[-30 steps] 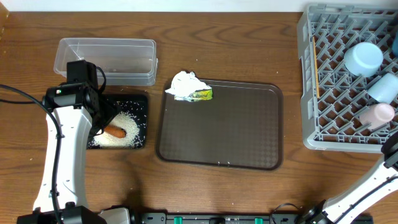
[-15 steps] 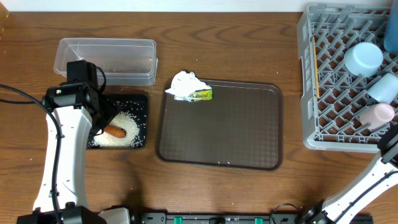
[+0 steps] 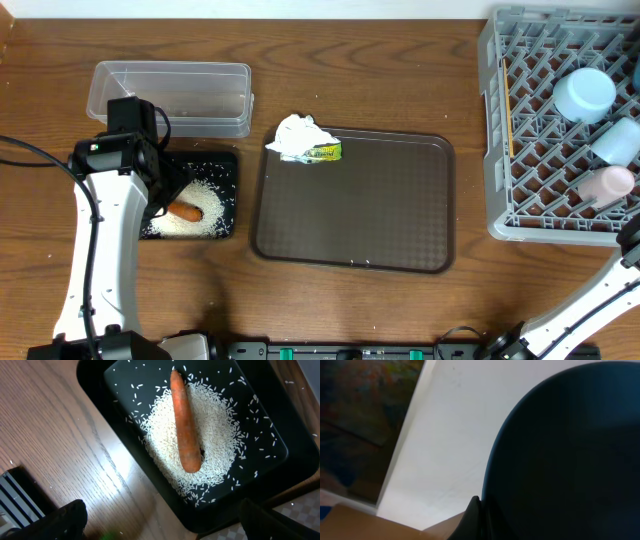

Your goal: Sort waste into correct bins and load items into the dishwasher rack

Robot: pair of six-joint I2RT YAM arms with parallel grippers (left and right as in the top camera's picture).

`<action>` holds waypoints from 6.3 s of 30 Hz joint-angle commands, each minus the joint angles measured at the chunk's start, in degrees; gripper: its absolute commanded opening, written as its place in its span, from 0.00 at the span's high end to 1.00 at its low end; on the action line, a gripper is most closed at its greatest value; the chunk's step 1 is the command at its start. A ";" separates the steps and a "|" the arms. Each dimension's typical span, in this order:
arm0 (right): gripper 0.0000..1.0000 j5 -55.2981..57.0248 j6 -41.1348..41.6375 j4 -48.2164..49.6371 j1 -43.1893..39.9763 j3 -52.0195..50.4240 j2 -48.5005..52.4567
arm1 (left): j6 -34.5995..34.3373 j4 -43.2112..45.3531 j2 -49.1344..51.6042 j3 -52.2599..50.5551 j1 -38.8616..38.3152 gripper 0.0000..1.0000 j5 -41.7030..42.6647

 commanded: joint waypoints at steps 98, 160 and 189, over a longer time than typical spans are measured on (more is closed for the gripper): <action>0.99 -6.32 28.02 15.30 -3.74 -0.59 9.70 | -0.31 -0.15 0.00 0.72 0.20 0.01 -1.14; 0.01 -11.10 32.00 6.34 -1.70 -0.59 -12.55 | -0.28 -0.15 0.00 0.72 0.20 0.01 -1.14; 0.01 -3.30 -3.89 -20.31 15.21 -0.59 -19.93 | -0.28 -0.15 0.00 0.72 0.20 0.01 -1.14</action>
